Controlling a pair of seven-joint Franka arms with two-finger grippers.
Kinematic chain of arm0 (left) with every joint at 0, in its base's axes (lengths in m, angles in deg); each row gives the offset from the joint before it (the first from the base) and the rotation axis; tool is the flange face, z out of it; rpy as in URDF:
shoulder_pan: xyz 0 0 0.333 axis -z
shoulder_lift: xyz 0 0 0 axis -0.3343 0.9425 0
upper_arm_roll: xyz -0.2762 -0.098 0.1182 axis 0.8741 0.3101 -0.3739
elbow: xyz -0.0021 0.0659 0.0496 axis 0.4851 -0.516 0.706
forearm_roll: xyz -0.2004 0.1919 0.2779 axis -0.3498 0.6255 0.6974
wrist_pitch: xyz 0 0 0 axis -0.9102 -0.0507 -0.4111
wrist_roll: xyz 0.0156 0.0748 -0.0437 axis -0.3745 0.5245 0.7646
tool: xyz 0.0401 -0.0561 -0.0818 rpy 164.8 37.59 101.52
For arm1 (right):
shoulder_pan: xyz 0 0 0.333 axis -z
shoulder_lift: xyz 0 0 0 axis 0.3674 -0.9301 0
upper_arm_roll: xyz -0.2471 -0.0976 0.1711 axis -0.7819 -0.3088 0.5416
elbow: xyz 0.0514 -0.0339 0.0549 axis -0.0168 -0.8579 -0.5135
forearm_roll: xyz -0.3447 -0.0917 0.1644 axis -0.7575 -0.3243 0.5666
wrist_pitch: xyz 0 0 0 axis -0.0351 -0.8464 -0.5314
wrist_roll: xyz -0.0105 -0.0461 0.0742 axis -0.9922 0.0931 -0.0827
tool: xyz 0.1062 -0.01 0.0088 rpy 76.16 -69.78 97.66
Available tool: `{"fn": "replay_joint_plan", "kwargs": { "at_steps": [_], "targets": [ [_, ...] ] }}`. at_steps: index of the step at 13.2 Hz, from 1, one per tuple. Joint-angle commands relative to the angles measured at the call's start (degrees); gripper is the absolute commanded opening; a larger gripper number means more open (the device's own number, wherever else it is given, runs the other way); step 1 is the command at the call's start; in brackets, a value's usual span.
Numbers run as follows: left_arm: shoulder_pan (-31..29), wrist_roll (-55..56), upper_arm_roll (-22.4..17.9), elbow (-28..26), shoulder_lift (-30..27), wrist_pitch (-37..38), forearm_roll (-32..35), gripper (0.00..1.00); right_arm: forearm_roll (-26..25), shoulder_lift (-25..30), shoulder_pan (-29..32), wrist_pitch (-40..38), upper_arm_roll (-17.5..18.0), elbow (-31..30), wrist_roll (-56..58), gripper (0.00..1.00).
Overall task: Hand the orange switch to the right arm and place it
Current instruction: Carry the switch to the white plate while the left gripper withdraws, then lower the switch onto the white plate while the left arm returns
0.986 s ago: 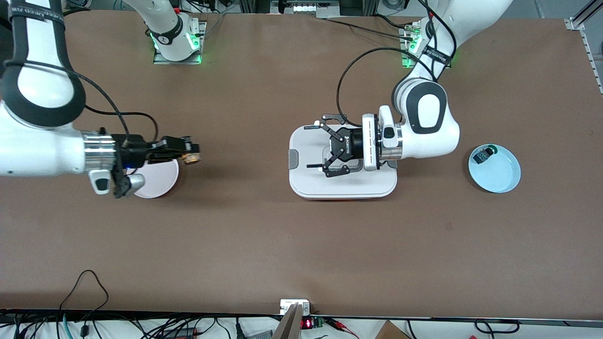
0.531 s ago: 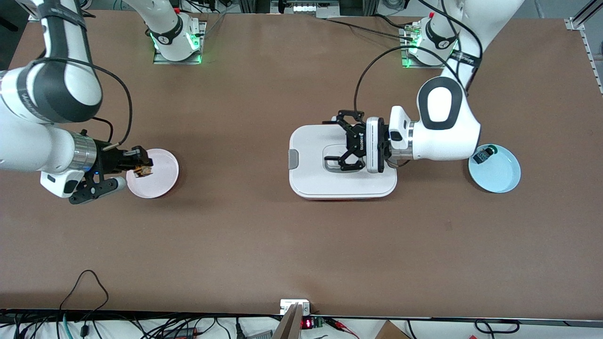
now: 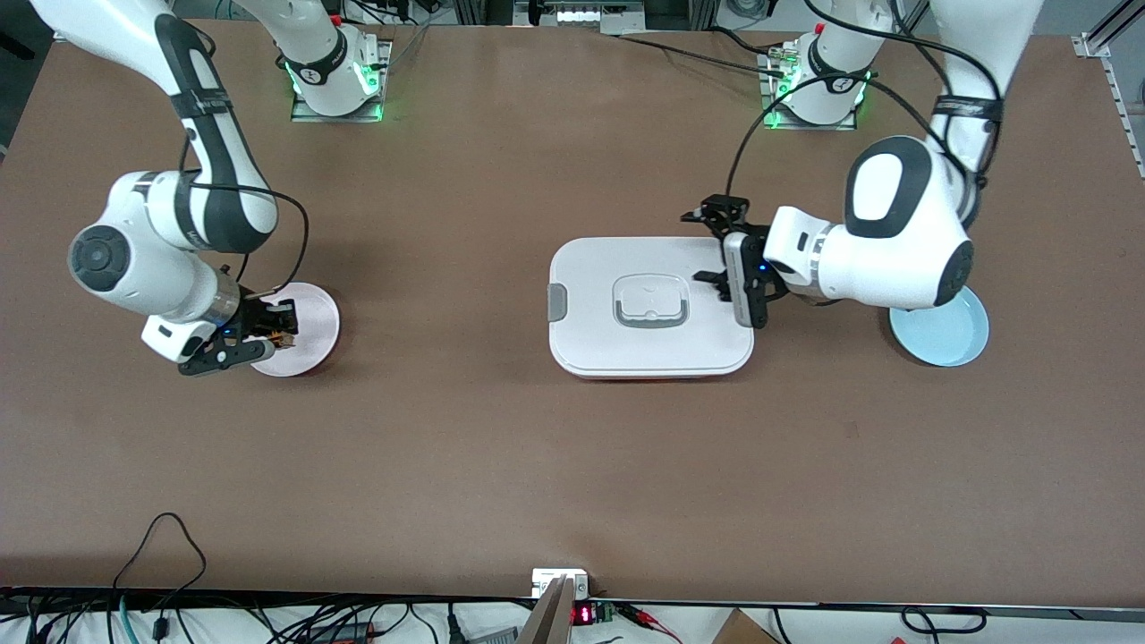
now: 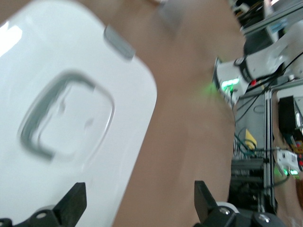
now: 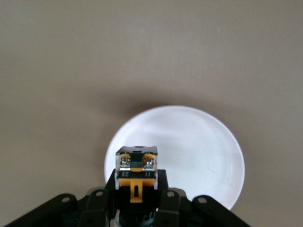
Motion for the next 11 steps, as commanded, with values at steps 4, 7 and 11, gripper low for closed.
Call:
{"fn": "replay_joint_plan", "kwargs": {
  "at_steps": [4, 7, 11],
  "targets": [
    [-3.2, 27.4, 0.1, 14.0, -1.0, 20.7, 22.8, 1.00, -0.7, -2.6, 2.3, 17.1, -0.2, -10.2, 0.3, 0.00],
    [-3.3, 40.7, 0.1, 17.5, -1.2, 24.2, 33.5, 1.00, -0.4, -5.2, 2.4, 19.5, -0.2, -9.9, 0.2, 0.00],
    [-3.6, 46.7, 0.1, 23.1, -1.4, 24.0, 41.3, 1.00, -0.3, -3.8, 2.7, 19.4, -0.4, -9.3, -0.2, 1.00]
  ]
}}
